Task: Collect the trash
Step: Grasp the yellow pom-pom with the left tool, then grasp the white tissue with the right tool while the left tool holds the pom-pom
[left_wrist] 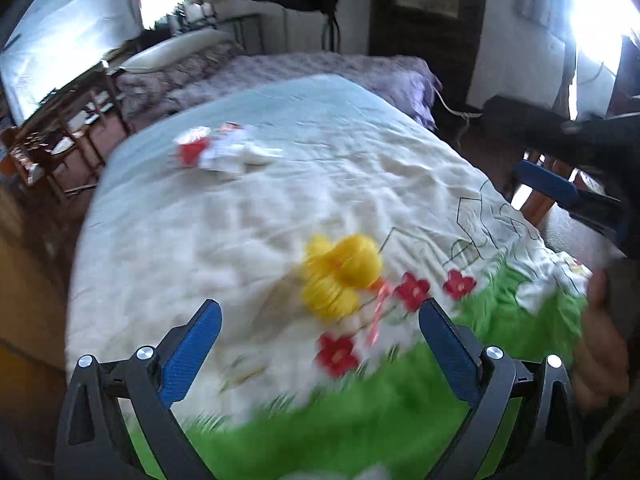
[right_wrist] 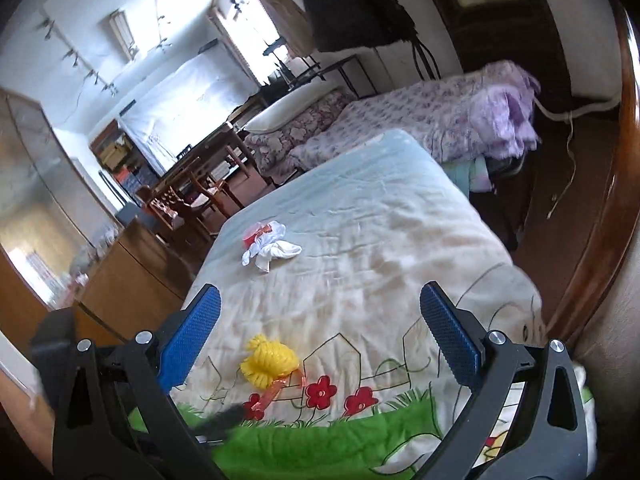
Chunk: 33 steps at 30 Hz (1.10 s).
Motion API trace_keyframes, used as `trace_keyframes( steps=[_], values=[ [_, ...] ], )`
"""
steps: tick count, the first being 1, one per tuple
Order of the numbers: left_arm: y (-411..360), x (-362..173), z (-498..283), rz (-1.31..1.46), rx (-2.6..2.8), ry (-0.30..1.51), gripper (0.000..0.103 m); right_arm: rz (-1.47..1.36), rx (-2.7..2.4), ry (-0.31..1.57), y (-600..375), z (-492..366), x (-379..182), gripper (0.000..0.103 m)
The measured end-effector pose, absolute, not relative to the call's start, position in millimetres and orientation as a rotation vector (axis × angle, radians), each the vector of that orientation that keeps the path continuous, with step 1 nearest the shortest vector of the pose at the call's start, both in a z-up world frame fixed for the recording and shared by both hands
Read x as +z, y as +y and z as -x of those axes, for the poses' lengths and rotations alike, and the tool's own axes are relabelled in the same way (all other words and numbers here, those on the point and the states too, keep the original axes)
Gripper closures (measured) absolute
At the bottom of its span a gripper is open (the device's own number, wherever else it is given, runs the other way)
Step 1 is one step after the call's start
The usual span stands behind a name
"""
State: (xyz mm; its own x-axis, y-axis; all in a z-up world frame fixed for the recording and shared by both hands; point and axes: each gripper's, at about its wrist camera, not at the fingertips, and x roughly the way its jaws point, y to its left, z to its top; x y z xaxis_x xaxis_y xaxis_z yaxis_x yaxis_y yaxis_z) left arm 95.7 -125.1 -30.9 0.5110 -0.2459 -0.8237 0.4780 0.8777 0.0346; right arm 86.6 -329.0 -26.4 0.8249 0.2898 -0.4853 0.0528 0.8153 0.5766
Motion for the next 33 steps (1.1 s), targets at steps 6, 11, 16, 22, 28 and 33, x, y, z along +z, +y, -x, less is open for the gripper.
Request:
trace_keyframes(
  steps=[6, 11, 16, 22, 28, 33],
  values=[
    [-140, -58, -128, -0.255, -0.445, 0.984, 0.009, -0.769, 0.157, 0.604, -349, -92, -42, 0.007],
    [-117, -54, -126, -0.167, -0.477, 0.969, 0.055, -0.744, 0.176, 0.627, -338, -92, -42, 0.007],
    [-76, -22, -133, -0.145, -0.387, 0.845, 0.058, -0.671, 0.176, 0.659, -321, -99, -38, 0.007],
    [-17, -21, -167, 0.025, -0.29, 0.883, 0.058, -0.515, 0.219, 0.774, -284, -149, -37, 0.007],
    [4, -17, -170, 0.13, -0.254, 0.872, 0.058, -0.323, 0.25, 0.844, -234, -206, -40, 0.007],
    [4, -11, -162, 0.119, -0.255, 0.846, 0.058, -0.241, 0.27, 0.835, -201, -243, -41, 0.007]
  ],
)
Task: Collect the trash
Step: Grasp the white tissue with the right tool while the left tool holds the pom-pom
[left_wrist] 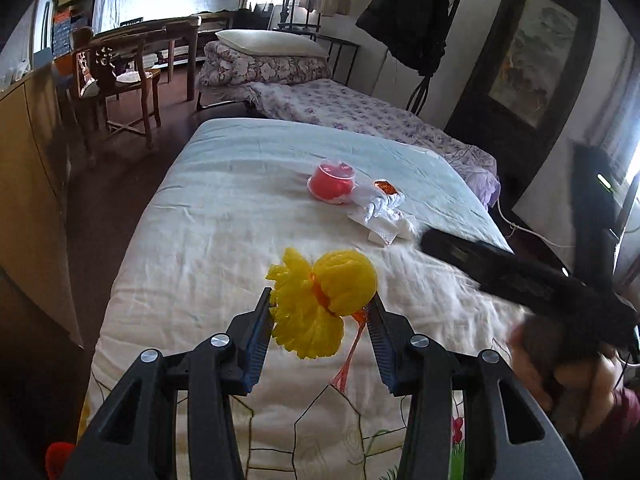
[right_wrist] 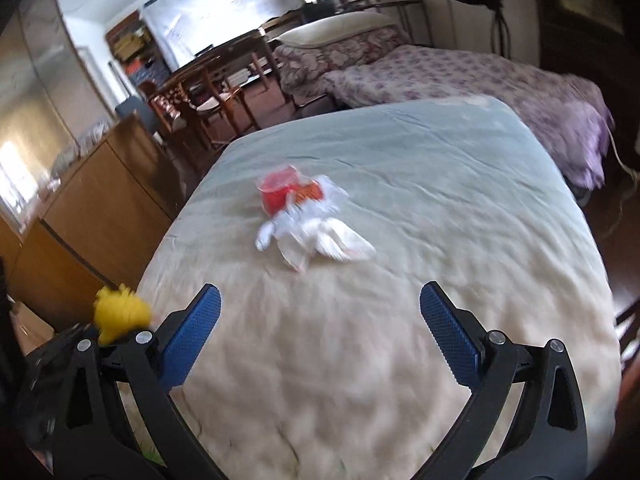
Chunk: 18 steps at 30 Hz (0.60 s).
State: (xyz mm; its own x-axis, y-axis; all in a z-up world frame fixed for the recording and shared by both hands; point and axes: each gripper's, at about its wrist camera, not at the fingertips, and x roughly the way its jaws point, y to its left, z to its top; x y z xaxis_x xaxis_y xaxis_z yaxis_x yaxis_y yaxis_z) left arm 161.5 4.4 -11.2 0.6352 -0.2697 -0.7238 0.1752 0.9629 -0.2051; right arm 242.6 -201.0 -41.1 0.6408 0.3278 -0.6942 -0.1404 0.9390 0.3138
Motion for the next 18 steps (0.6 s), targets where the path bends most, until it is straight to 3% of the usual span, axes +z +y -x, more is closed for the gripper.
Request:
trace_keyframes(
  steps=[5, 7, 8, 9, 10, 18],
  values=[
    [4, -14, -160, 0.112, -0.262, 0.851, 0.058, -0.184, 0.227, 0.871, -182, -275, -55, 0.008],
    [5, -16, -162, 0.123, -0.267, 0.861, 0.058, -0.127, 0.216, 0.899, -176, -277, -62, 0.022],
    [5, -17, -163, 0.127, -0.268, 0.866, 0.058, -0.086, 0.218, 0.923, -172, -277, -66, 0.045],
    [5, -17, -164, 0.13, -0.27, 0.87, 0.058, -0.071, 0.214, 0.929, -171, -278, -66, 0.078],
    [5, -17, -164, 0.13, -0.272, 0.87, 0.058, -0.08, 0.212, 0.926, -174, -276, -65, 0.086],
    [5, -15, -163, 0.132, -0.258, 0.85, 0.058, -0.257, 0.272, 0.844, -203, -234, -30, 0.09]
  ],
)
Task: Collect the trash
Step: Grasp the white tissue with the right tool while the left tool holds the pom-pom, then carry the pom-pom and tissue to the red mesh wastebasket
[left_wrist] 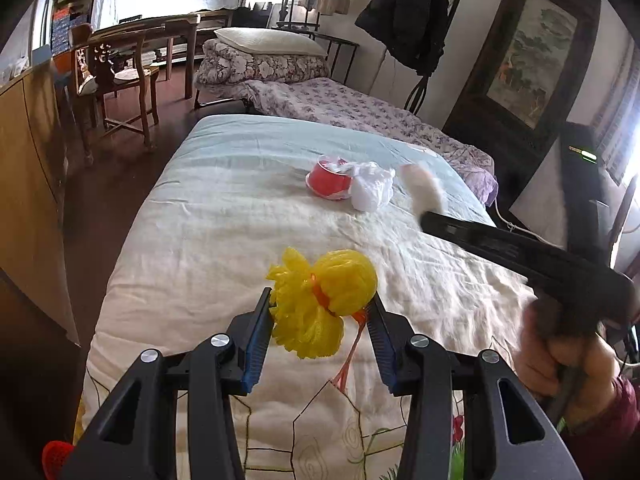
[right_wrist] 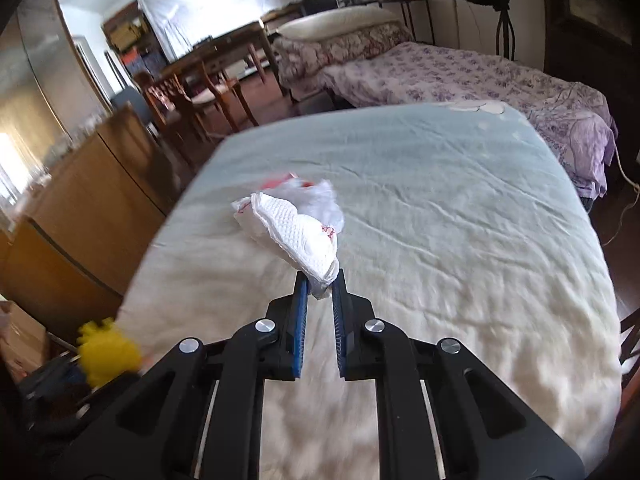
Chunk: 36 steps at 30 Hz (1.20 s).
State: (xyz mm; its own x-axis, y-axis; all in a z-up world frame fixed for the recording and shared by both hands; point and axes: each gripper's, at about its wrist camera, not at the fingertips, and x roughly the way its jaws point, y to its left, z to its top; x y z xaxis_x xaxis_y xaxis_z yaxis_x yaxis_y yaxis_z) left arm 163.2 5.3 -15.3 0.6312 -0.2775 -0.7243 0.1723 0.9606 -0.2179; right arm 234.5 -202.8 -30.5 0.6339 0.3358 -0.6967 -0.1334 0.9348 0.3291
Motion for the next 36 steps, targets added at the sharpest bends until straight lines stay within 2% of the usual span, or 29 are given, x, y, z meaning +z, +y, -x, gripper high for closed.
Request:
trace_keyframes(
  steps=[7, 20, 36],
  values=[
    [-2, -14, -157, 0.083, -0.221, 0.824, 0.058, -0.297, 0.278, 0.793, -217, -197, -22, 0.089],
    [-15, -9, -142, 0.002, -0.163, 0.767, 0.058, -0.369, 0.277, 0.809, -238, -169, -33, 0.089],
    [-22, 7, -77, -0.013, -0.167, 0.696, 0.058, -0.388, 0.347, 0.791, -226, -104, -35, 0.089]
  ],
)
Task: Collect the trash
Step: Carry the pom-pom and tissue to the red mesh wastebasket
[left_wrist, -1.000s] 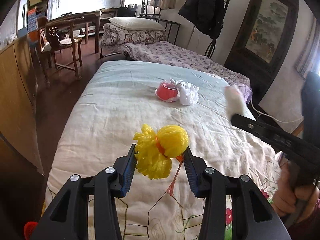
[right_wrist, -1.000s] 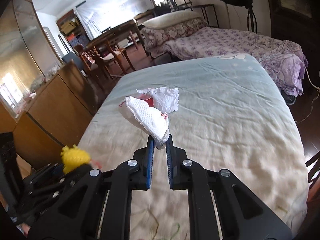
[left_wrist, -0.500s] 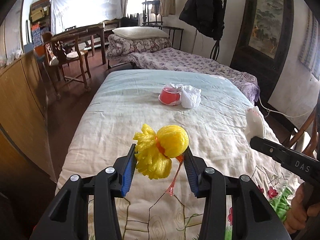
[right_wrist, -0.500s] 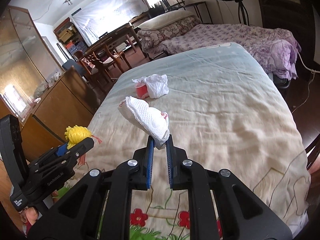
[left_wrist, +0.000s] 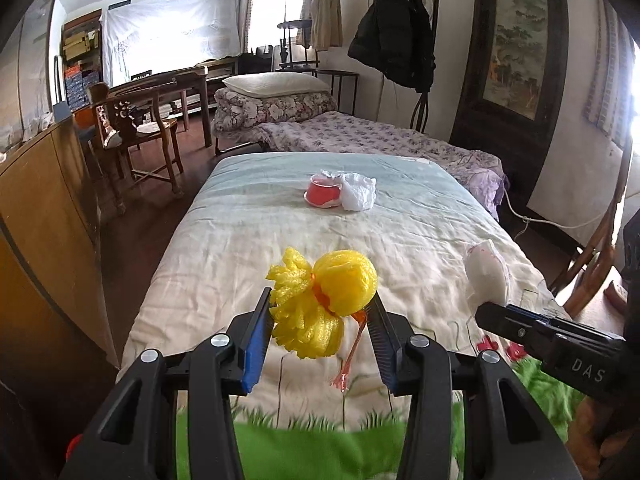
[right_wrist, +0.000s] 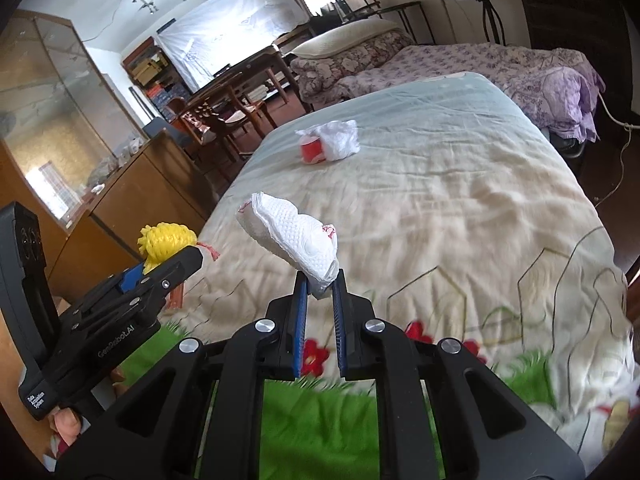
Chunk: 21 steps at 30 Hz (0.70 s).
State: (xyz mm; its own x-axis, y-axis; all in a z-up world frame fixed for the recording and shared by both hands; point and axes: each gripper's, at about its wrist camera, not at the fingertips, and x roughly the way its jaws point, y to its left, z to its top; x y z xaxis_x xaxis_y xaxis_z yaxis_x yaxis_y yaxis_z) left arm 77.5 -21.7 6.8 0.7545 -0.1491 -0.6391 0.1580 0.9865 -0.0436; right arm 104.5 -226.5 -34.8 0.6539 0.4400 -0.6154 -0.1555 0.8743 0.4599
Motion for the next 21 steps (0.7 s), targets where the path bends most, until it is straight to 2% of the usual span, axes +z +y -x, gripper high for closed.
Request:
trace_keyframes(
  steps=[9, 21],
  values=[
    [18, 25, -35, 0.008, -0.096, 0.647, 0.058, -0.335, 0.433, 0.74, -193, -70, -3, 0.089],
    [131, 34, 22, 0.079, 0.083, 0.605, 0.058, -0.19, 0.628, 0.74, -93, -31, 30, 0.089]
  ],
)
